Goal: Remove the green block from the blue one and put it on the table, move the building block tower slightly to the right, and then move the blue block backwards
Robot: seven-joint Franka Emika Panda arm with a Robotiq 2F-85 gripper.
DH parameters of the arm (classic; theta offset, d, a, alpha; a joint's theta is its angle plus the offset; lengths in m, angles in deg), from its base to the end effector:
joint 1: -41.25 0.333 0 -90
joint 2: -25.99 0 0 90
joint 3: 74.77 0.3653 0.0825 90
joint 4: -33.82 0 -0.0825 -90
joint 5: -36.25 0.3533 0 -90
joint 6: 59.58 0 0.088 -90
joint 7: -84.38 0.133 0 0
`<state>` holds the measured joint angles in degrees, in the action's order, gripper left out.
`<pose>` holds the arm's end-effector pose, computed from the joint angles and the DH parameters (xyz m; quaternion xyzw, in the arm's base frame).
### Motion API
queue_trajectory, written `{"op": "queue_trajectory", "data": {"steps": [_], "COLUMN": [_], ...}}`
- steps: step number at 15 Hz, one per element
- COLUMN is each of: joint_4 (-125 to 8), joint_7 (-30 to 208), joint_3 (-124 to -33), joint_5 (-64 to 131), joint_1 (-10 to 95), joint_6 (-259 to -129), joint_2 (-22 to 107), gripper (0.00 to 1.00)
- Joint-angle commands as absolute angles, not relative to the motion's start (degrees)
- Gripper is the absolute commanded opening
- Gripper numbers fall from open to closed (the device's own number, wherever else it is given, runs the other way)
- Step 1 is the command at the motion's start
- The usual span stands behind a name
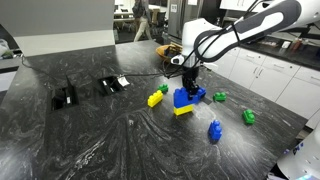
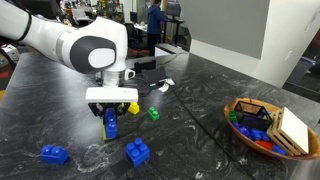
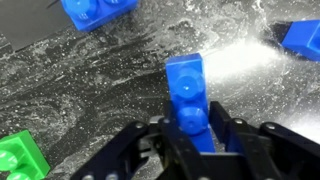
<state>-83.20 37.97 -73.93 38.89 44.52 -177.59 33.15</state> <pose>0.5376 0.0419 0.4133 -0.9079 -0.4152 0.0427 0.0387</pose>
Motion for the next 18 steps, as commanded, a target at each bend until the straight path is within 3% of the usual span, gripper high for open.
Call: {"op": "queue_trajectory", "data": {"steps": [1,8,18], "joint_4": [-81.1,-81.8,-86.7], "joint_7": [36.8,36.3,21.7], "joint_3": [-73.1,-73.3,-76.5], "joint_5": [39.2,41.4,40.5], "joint_1": [42.9,41.6,41.9], "joint_6": [-174.9,-174.9,-166.1], "joint_2": [34.0,30.9,15.2], "gripper": [0.11,0.09,0.09]}}
